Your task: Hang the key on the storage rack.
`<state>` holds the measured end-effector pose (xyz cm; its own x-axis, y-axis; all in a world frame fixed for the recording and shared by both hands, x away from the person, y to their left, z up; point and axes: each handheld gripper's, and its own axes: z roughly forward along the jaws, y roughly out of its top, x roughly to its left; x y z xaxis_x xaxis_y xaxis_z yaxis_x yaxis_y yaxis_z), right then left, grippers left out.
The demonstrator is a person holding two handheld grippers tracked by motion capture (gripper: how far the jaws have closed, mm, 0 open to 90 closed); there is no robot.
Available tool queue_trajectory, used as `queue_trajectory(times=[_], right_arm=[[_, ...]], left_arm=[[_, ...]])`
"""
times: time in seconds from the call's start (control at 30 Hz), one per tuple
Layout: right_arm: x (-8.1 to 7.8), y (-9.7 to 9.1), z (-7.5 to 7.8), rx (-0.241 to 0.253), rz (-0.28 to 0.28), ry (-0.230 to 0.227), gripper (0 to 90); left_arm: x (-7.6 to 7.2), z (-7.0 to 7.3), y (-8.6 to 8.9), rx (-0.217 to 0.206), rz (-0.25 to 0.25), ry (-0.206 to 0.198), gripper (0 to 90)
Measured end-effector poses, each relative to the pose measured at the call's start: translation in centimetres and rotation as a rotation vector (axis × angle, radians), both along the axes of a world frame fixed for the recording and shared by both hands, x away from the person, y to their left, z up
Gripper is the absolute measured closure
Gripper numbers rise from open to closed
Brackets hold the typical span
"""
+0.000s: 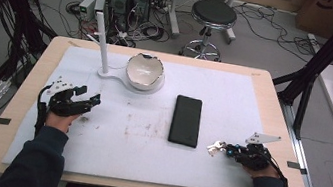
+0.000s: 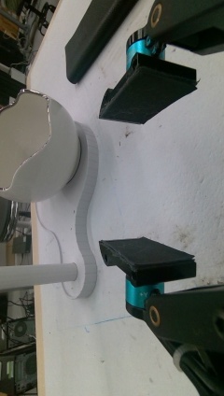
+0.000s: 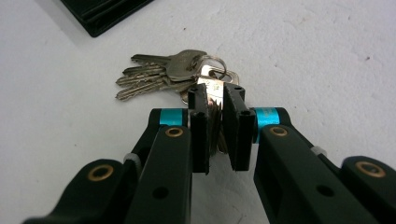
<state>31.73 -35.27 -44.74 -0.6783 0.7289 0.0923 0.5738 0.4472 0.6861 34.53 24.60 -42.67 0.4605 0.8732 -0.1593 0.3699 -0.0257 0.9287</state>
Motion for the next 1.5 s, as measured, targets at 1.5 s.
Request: queue_trajectory(times=[1.5], right_arm=[[2.1, 4.1, 6.4, 0.108, -0.002, -0.287, 90.0]], left_arm=[[-0.2, 0.0, 0.2, 0.002, 0.01, 0.003, 31.5]])
